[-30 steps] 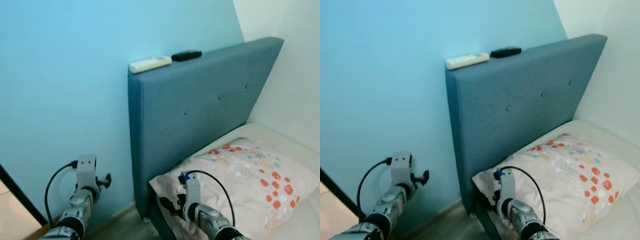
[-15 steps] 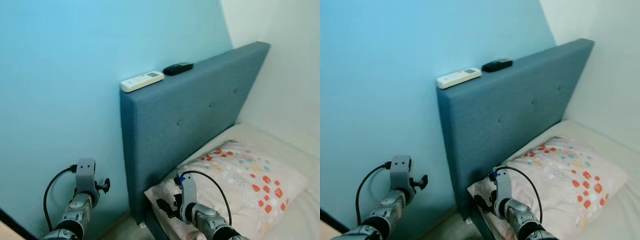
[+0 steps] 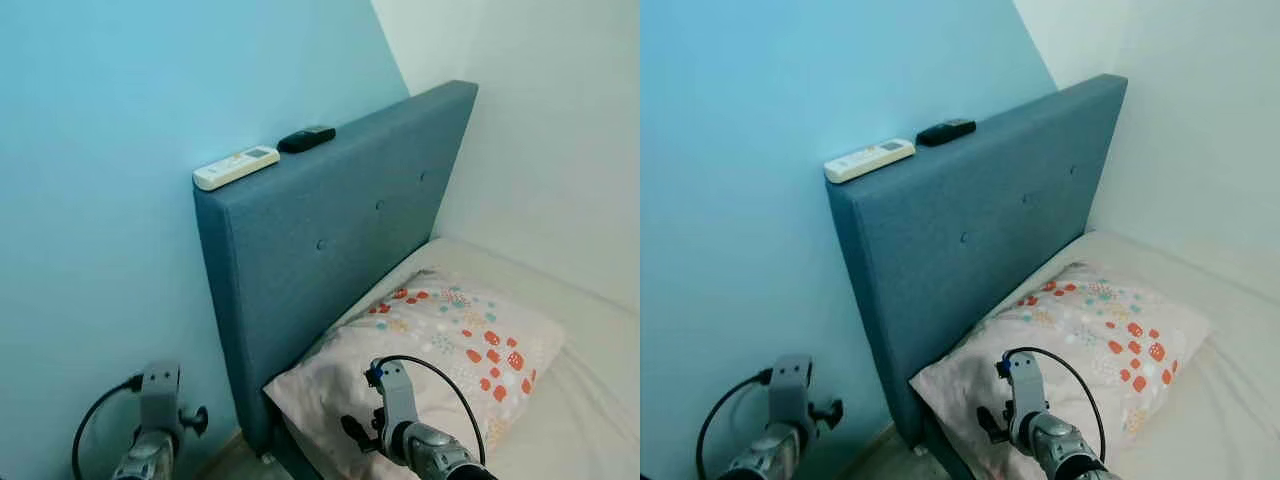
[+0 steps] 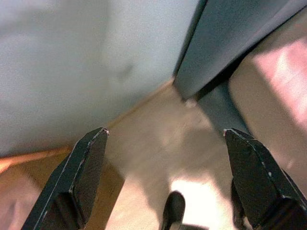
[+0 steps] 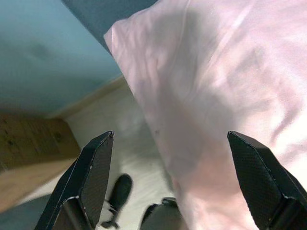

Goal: Clean up the room

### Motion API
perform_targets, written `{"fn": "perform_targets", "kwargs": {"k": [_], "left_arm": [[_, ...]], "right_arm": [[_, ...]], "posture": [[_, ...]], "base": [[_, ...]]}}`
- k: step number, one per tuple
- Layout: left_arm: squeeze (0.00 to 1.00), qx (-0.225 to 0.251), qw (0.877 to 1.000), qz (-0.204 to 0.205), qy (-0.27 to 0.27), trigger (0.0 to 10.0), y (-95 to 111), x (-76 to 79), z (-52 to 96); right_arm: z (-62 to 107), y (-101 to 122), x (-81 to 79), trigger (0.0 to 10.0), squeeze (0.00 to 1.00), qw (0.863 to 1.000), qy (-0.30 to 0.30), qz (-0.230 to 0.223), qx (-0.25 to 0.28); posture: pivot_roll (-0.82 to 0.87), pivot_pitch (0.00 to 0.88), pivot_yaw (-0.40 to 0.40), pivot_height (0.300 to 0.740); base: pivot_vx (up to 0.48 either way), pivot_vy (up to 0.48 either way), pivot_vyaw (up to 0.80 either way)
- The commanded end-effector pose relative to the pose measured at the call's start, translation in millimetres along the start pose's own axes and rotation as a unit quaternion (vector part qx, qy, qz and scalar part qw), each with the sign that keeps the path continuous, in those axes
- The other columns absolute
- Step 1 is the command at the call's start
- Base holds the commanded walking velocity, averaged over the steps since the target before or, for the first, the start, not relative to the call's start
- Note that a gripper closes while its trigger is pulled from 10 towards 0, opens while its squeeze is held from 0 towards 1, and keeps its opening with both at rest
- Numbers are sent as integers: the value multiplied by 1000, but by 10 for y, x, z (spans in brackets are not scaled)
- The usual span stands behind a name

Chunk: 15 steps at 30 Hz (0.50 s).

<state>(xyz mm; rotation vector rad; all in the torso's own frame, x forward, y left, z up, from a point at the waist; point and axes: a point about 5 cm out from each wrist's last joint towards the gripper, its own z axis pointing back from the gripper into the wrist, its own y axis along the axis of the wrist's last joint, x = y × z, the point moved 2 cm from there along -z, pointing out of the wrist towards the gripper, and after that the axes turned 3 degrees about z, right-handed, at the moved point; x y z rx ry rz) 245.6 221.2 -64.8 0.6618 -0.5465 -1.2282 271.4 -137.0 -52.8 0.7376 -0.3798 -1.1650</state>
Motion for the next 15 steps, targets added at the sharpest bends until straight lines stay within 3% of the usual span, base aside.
{"fn": "perform_targets", "kwargs": {"k": [1, 15], "left_arm": [[0, -29, 999, -3, 19, 10000, -138, -127, 30], [0, -90, 994, -55, 23, 10000, -483, -239, 125]], "right_arm": [[-9, -7, -24, 10000, 0, 1000, 0, 8, -4], [-31, -35, -116, 10000, 0, 999, 17, 37, -14]], "posture": [[-139, 0, -21, 740], [-145, 0, 12, 740]], "base": [[0, 0, 0], [0, 0, 0]]}}
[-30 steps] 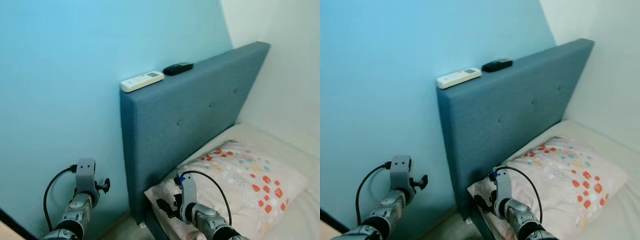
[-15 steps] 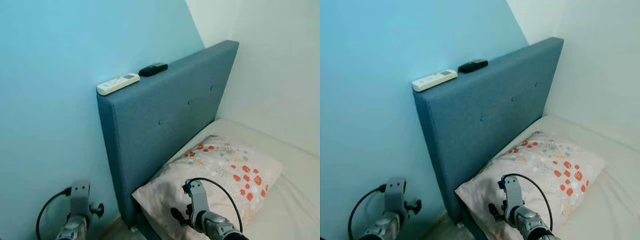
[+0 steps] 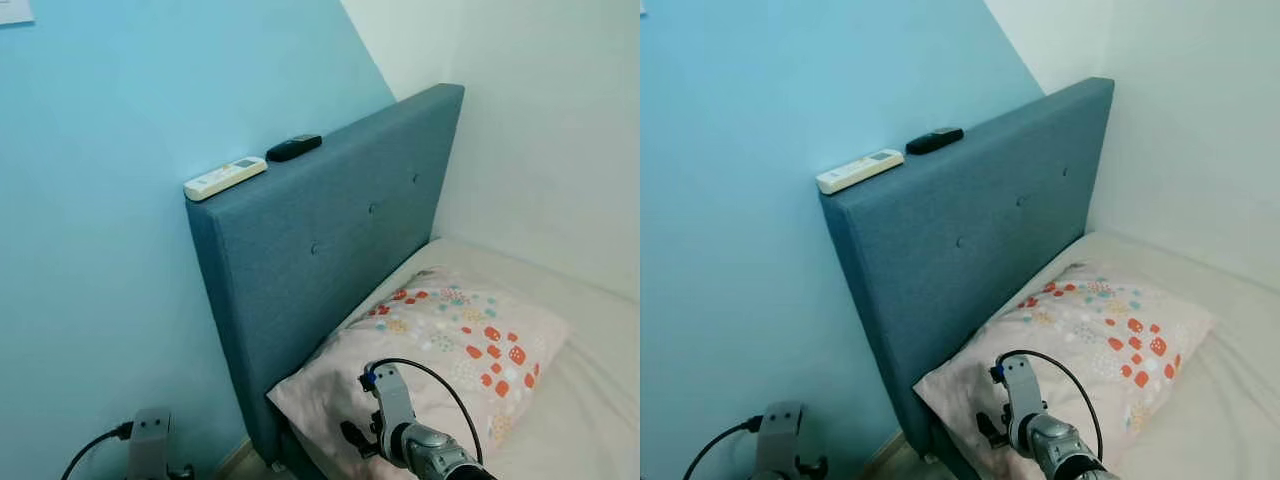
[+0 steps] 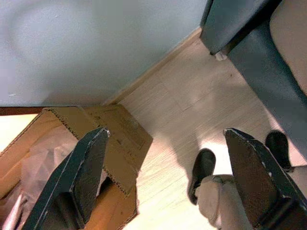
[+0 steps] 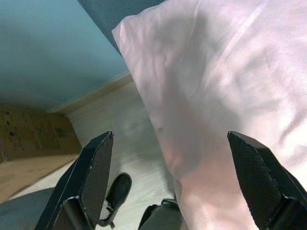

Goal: Clean up the room

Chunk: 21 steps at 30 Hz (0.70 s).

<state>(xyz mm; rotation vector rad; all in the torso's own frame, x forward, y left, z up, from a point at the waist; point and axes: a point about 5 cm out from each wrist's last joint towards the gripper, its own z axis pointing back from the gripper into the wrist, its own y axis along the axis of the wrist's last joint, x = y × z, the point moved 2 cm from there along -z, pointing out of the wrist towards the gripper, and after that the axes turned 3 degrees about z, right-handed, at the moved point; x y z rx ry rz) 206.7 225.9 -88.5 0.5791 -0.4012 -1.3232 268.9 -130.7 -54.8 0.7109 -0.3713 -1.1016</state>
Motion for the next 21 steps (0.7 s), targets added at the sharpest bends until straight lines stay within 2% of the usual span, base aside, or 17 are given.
{"fn": "perform_targets", "kwargs": {"k": [1, 8, 21], "left_arm": [[0, -19, 1000, -16, 8, 10000, -104, -86, 18], [0, -32, 999, -23, 9, 10000, -194, -113, 35], [0, -35, 999, -30, 11, 10000, -198, -182, 42]], "right_arm": [[-15, -17, -59, 10000, 0, 1000, 9, 8, -3], [-21, -26, -82, 10000, 0, 1000, 11, 9, -4], [-43, -16, -160, 10000, 0, 1000, 18, 18, -2]], "posture": [[-145, 0, 16, 740], [-143, 0, 21, 740], [-140, 0, 41, 740]], "base": [[0, 0, 0], [0, 0, 0], [0, 0, 0]]}}
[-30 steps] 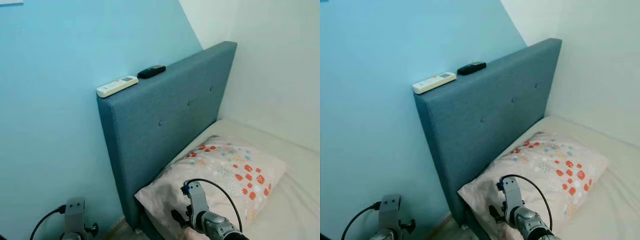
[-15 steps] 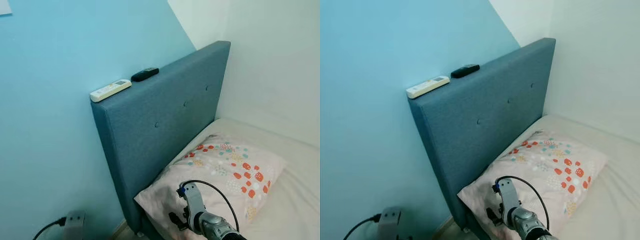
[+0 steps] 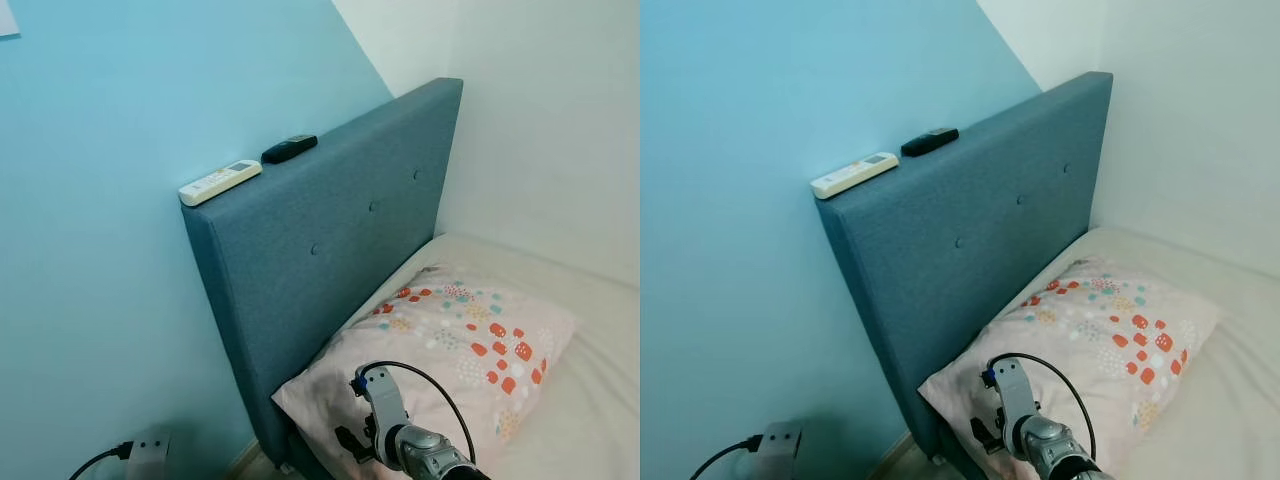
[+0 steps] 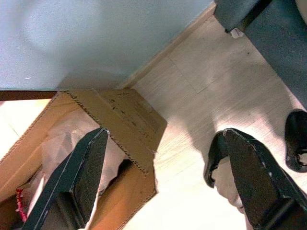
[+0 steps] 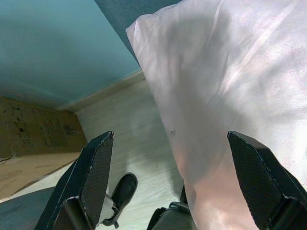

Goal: Clean up the room

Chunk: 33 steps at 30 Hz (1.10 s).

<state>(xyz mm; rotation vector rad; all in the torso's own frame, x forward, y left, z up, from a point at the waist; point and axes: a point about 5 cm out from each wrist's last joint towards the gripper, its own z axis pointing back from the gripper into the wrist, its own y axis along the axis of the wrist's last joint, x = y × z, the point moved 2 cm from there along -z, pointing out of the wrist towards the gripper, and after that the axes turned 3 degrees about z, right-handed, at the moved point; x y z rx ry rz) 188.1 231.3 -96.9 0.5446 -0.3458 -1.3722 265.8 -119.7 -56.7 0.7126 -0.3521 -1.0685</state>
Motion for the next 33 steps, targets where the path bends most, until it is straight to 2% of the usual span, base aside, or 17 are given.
{"fn": "perform_targets", "kwargs": {"k": [1, 19, 33], "left_arm": [[0, -6, 1000, -7, 9, 10000, -13, -93, 7], [0, -7, 1000, 5, 3, 10000, -39, -29, 6], [0, -10, 1000, 1, 8, 10000, -56, -80, 11]], "right_arm": [[-12, -10, -48, 10000, 0, 1000, 5, 5, 1], [-3, -27, -30, 10000, 0, 1000, 8, 23, -6], [-13, -21, -58, 10000, 0, 1000, 11, 24, -6]], "posture": [[-140, 0, 41, 740], [-131, 0, 13, 740], [-89, 0, 4, 740]], "base": [[0, 0, 0], [0, 0, 0], [0, 0, 0]]}}
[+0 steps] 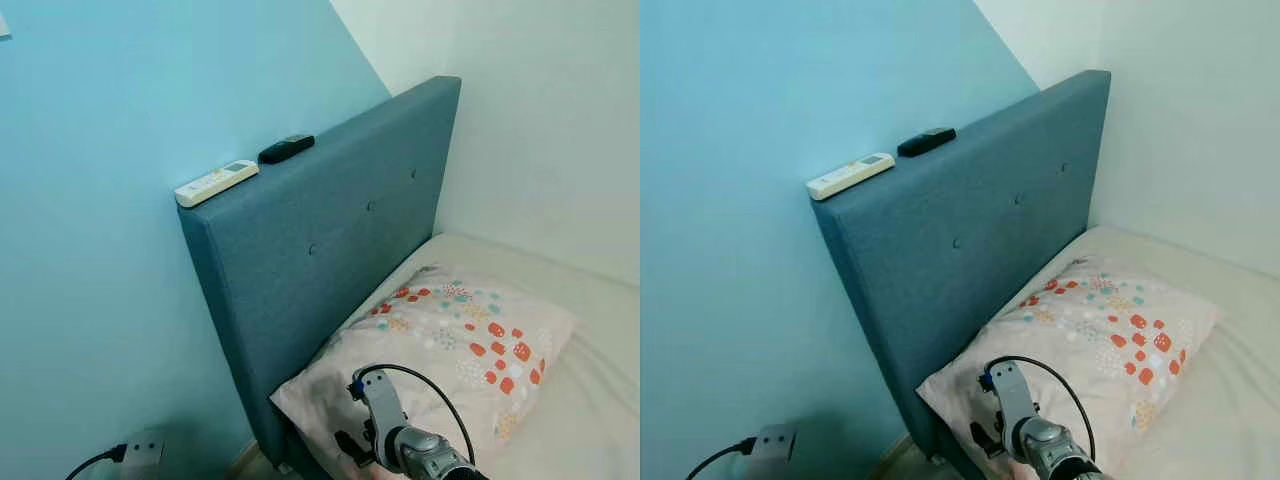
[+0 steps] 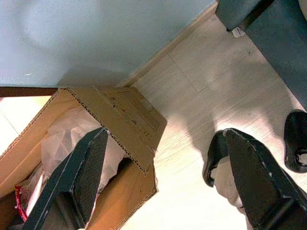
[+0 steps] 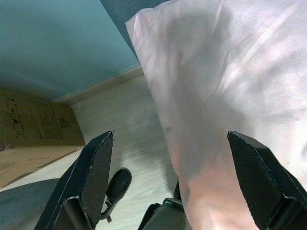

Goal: Clean up the room

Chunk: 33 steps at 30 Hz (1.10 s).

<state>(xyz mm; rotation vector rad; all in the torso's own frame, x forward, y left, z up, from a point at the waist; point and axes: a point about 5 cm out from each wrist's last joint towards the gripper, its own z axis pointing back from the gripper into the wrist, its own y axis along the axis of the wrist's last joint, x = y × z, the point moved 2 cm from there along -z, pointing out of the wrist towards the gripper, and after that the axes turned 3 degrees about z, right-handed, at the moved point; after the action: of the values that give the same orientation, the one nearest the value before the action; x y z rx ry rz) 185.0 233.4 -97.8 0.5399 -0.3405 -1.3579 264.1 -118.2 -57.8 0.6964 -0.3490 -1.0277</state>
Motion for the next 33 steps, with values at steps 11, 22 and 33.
{"fn": "perform_targets", "kwargs": {"k": [11, 22, 33], "left_arm": [[0, -14, 1000, 9, -3, 10000, -100, 22, 11], [0, -19, 1000, 8, 1, 10000, -135, -18, 18], [0, -28, 1000, 1, -1, 10000, -194, -29, 28]], "right_arm": [[-12, -3, -52, 10000, 0, 1000, 13, 5, -1], [-10, -6, -47, 10000, 0, 1000, 14, 1, -1], [-9, -22, -51, 10000, 0, 1000, 14, -9, -2]], "posture": [[-63, 0, -24, 740], [-62, 0, -29, 740], [-65, 0, -29, 740]], "base": [[0, 0, 0], [0, 0, 0], [0, 0, 0]]}}
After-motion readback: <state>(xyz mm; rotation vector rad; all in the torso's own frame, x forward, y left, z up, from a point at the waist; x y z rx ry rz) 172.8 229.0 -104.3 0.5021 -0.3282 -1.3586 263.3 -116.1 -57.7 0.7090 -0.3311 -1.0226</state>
